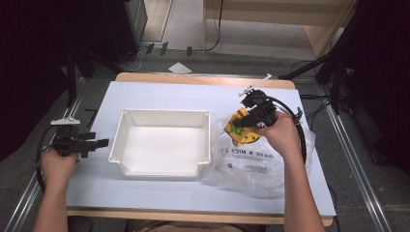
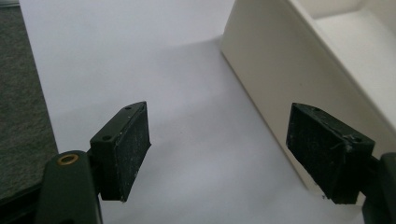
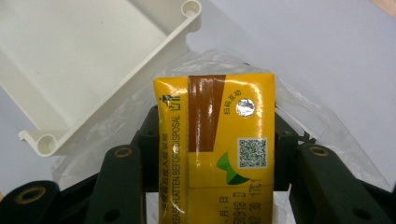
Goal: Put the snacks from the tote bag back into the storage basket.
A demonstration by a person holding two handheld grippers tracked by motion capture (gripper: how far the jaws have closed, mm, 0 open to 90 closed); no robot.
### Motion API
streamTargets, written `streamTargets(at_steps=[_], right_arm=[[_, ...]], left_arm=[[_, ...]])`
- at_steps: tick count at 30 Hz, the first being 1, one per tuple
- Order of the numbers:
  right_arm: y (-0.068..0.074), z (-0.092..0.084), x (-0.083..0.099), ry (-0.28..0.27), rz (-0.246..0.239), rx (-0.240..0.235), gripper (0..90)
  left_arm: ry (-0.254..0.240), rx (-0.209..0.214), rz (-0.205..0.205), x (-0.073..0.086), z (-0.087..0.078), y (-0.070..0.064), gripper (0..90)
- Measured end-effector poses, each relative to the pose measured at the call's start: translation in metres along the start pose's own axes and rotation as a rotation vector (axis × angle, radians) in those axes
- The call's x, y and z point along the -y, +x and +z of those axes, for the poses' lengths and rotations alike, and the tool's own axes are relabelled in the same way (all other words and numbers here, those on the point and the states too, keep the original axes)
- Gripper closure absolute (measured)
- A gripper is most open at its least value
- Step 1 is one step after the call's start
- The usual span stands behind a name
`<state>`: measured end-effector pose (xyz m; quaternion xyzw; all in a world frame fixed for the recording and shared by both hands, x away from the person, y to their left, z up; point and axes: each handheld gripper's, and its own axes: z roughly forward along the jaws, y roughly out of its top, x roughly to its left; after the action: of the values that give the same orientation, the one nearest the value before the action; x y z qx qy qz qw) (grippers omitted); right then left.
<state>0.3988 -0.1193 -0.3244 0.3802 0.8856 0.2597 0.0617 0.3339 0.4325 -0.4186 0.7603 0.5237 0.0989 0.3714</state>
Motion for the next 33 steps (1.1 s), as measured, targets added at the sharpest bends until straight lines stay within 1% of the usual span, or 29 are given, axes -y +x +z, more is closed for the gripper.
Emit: streamTargets(at_steps=[2,6,7,13,18,22,24,25,28,29,33], right_arm=[[0.002,0.0,-0.001,0.011,-0.012,-0.007,54.3],[0.007,0.0,-0.004,0.02,-0.025,-0.011,54.2],[0.008,0.0,-0.004,0.016,-0.03,-0.011,54.2],[0.011,-0.006,-0.006,-0.005,-0.035,-0.022,54.2],[0.014,-0.011,-0.008,-0.016,-0.036,-0.017,54.3],[0.016,-0.013,-0.011,-0.024,-0.037,-0.023,54.3],[0.018,-0.014,-0.013,-0.025,-0.048,-0.021,54.3],[0.019,-0.014,-0.014,-0.029,-0.044,-0.017,54.3],[0.023,-0.016,-0.017,-0.034,-0.056,-0.019,54.2],[0.024,-0.016,-0.018,-0.036,-0.054,-0.022,54.3],[0.028,-0.015,-0.023,-0.042,-0.068,-0.023,54.2]], left_arm=[[-0.008,0.001,0.0,0.0,0.0,0.0,22.8],[0.0,0.0,-0.001,0.001,0.0,0.001,22.9],[0.002,0.004,0.0,0.001,0.0,0.001,23.0],[-0.025,0.012,-0.01,0.0,-0.002,0.001,23.0],[-0.022,0.01,-0.004,0.0,-0.002,0.0,23.0],[-0.012,0.002,-0.003,0.001,0.0,0.0,23.0],[-0.006,-0.003,-0.001,0.001,0.0,0.001,23.1],[-0.004,-0.002,-0.001,0.001,0.0,0.001,23.0],[-0.014,-0.006,-0.003,0.002,0.0,0.002,23.0],[-0.013,-0.007,-0.007,0.002,0.0,0.002,23.1],[-0.008,-0.008,-0.005,0.002,0.0,0.002,23.1]])
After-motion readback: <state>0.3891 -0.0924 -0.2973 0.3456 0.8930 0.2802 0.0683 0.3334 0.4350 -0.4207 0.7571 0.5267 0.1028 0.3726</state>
